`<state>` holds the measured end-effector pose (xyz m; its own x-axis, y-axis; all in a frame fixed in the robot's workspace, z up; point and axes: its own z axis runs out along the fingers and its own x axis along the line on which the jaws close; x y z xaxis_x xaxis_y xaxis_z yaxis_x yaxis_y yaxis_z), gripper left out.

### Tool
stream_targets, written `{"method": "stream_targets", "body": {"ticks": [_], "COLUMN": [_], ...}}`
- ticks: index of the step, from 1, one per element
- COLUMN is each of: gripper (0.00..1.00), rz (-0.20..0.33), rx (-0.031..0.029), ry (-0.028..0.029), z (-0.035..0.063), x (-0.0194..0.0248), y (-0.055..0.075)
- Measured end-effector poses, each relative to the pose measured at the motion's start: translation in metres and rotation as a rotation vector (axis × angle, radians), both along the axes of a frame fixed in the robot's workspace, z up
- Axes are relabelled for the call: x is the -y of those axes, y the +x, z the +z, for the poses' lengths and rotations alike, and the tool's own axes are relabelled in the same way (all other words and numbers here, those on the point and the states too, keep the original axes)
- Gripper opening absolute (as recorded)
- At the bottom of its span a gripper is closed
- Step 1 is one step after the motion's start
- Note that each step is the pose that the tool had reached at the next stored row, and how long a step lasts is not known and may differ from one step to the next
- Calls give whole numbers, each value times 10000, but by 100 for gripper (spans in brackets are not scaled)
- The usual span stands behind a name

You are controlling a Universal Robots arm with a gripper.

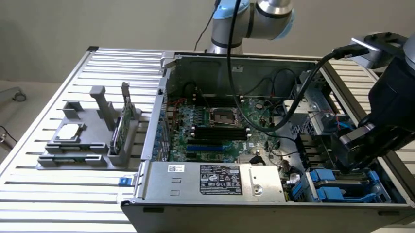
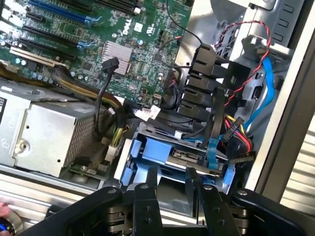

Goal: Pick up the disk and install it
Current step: 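Insert the first disk wire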

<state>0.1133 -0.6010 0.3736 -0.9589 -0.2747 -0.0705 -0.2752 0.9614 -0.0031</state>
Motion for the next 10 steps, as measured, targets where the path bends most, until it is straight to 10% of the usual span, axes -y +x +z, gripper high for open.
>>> {"method": "stream_targets", "body": {"ticks": [10], "gripper": [37], "rz": [-1784], "rx": [1], "ry": [8], "z": [-18], "x": [0], "y": [0]}}
